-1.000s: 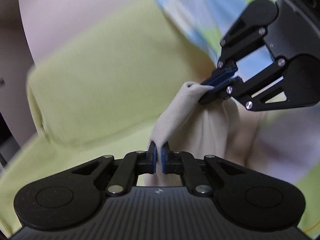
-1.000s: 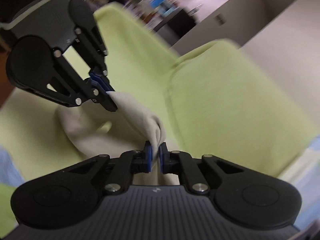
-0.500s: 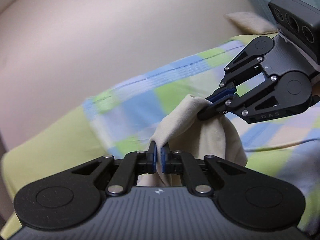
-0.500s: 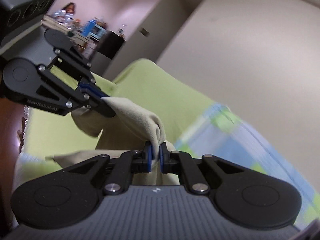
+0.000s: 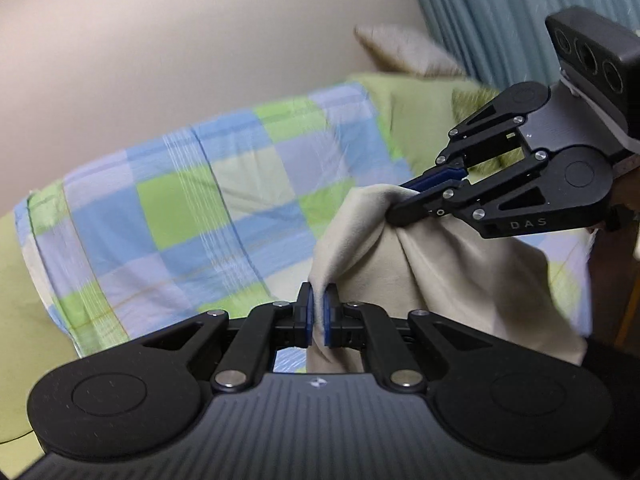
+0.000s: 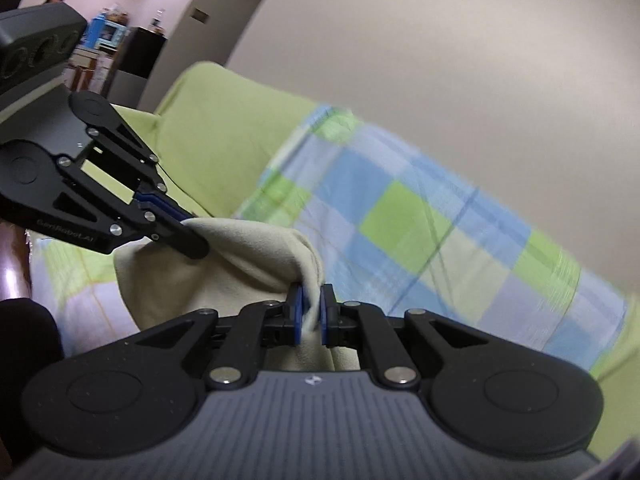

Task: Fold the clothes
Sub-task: 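Lift the beige top with both grippers and shake it out, then regrasp the top's strap with the left gripper while the right gripper grasps the other strap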

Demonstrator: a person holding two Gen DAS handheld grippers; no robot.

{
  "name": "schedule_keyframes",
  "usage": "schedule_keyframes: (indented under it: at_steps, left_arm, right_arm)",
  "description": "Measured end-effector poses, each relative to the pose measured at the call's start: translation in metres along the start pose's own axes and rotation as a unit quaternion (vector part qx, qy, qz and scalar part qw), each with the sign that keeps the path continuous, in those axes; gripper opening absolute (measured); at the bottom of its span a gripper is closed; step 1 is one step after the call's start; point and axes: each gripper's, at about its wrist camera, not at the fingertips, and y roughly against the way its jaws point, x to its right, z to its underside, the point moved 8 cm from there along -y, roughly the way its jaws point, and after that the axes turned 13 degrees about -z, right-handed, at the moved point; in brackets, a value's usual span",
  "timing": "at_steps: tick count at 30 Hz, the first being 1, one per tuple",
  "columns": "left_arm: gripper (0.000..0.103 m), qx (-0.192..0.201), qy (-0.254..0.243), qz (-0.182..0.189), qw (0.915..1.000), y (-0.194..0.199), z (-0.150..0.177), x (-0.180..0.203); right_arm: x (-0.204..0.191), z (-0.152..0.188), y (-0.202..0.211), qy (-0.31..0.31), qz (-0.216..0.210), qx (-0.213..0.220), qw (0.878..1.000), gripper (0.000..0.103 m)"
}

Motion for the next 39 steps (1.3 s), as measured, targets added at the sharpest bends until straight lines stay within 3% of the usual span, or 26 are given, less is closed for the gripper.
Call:
schedule_keyframes:
  at_steps: [2, 5, 8, 9, 12, 13, 15, 17, 19, 22, 26, 28, 32, 33, 34, 36, 39]
  left_arm:
    - [0.003, -0.031, 0.011, -0.002, 0.9995, -0.054, 0.011, -0.014]
    - [0.006, -0.083, 0.018, -0.026, 0.9960, -0.100, 0.041, -0.026]
    - [0.009, -0.108, 0.021, -0.051, 0.9926, -0.114, 0.073, -0.043]
    - [0.014, -0.108, 0.019, -0.054, 0.9925, -0.113, 0.079, -0.046]
    - [0.044, -0.104, 0.004, -0.058, 0.9928, -0.104, 0.085, -0.049]
    - [0.044, -0.102, -0.003, -0.057, 0.9932, -0.096, 0.089, -0.048]
    - [0.045, -0.096, -0.001, -0.036, 0.9948, -0.077, 0.087, -0.038]
    - [0.049, -0.080, 0.006, 0.012, 0.9967, -0.050, 0.082, -0.017]
    - [0.061, -0.070, 0.010, 0.056, 0.9960, -0.023, 0.080, 0.007]
    - [0.061, -0.072, -0.004, 0.111, 0.9912, -0.003, 0.088, 0.050]
    - [0.061, -0.081, -0.027, 0.114, 0.9898, -0.015, 0.097, 0.083]
    - [0.061, -0.095, -0.037, 0.077, 0.9918, -0.031, 0.102, 0.085]
    - [0.058, -0.105, -0.006, 0.071, 0.9919, -0.050, 0.102, 0.075]
    - [0.053, -0.104, -0.012, 0.069, 0.9921, -0.055, 0.104, 0.073]
    - [0.038, -0.102, -0.016, 0.069, 0.9922, -0.057, 0.104, 0.073]
    - [0.012, -0.094, -0.024, 0.069, 0.9929, -0.056, 0.103, 0.072]
    - [0.005, -0.087, -0.013, 0.069, 0.9937, -0.055, 0.100, 0.066]
  right_arm:
    - [0.018, 0.015, -0.025, -0.017, -0.005, -0.015, 1.000, 0.006]
    - [0.043, 0.048, -0.061, -0.055, -0.008, -0.035, 0.998, 0.011]
    - [0.062, 0.070, -0.056, -0.112, 0.010, -0.022, 0.993, 0.011]
    - [0.064, 0.081, -0.047, -0.131, 0.013, -0.018, 0.991, 0.011]
    - [0.056, 0.114, -0.027, -0.164, 0.010, -0.024, 0.986, 0.012]
    - [0.048, 0.124, -0.022, -0.165, 0.003, -0.033, 0.986, 0.013]
    - [0.028, 0.146, -0.011, -0.160, -0.009, -0.055, 0.986, 0.013]
    - [-0.002, 0.159, 0.008, -0.124, -0.021, -0.075, 0.989, 0.015]
    - [-0.018, 0.161, 0.016, -0.081, -0.033, -0.087, 0.992, 0.031]
    - [-0.040, 0.162, 0.010, 0.014, -0.037, -0.115, 0.993, 0.039]
    - [-0.055, 0.163, -0.009, 0.114, -0.040, -0.148, 0.982, 0.040]
    - [-0.059, 0.164, -0.018, 0.150, -0.035, -0.157, 0.976, 0.040]
    - [-0.066, 0.161, -0.030, 0.211, -0.012, -0.162, 0.964, 0.050]
    - [-0.067, 0.160, -0.031, 0.221, -0.004, -0.159, 0.962, 0.060]
    - [-0.067, 0.159, -0.032, 0.231, 0.005, -0.156, 0.960, 0.070]
    - [-0.071, 0.158, -0.032, 0.258, 0.013, -0.150, 0.954, 0.072]
    - [-0.073, 0.158, -0.036, 0.284, 0.014, -0.148, 0.947, 0.072]
